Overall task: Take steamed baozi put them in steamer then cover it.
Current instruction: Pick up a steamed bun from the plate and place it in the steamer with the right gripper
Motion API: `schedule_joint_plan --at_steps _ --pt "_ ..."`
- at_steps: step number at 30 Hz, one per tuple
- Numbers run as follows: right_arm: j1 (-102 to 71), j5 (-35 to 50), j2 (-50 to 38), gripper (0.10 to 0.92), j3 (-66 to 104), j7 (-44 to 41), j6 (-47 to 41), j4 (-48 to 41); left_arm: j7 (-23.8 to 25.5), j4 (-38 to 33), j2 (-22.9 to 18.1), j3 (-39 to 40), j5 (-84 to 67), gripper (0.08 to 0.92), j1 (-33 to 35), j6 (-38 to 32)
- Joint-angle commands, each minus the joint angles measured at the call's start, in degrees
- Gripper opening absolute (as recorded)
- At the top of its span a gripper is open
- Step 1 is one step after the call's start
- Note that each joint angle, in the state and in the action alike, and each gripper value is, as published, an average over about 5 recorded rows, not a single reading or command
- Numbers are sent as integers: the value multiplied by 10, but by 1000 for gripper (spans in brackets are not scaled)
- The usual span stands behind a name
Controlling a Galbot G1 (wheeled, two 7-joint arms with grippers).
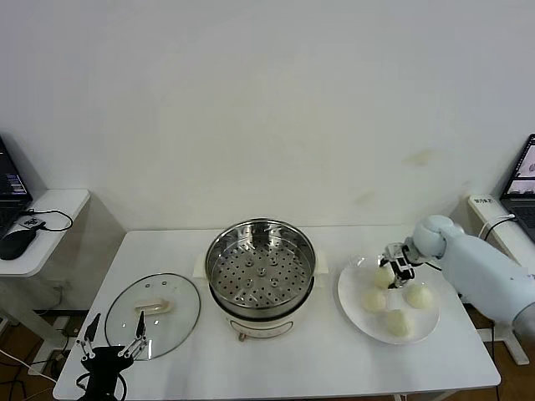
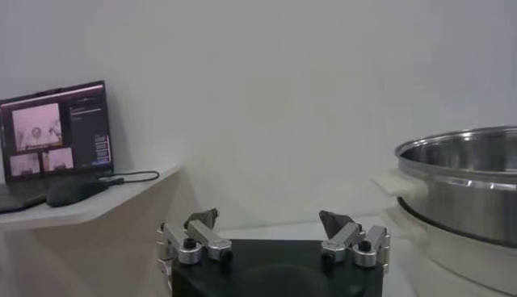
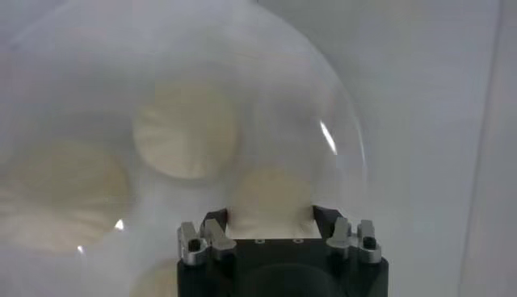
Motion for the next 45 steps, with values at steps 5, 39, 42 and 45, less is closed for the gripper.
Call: schedule_joint_plan --at_steps 5,39,42,45 --pt "178 110 -48 670 -124 -5 -5 86 2 2 2 6 -2 823 -3 0" --pt "286 138 328 670 -341 103 184 10 2 -7 -2 -15 -12 823 1 -4" --pt "268 90 344 670 -336 110 220 -29 2 -6 -2 -18 -14 823 1 -5" --pt "257 52 354 670 -331 116 247 -60 2 -3 -2 -19 -14 823 1 -5"
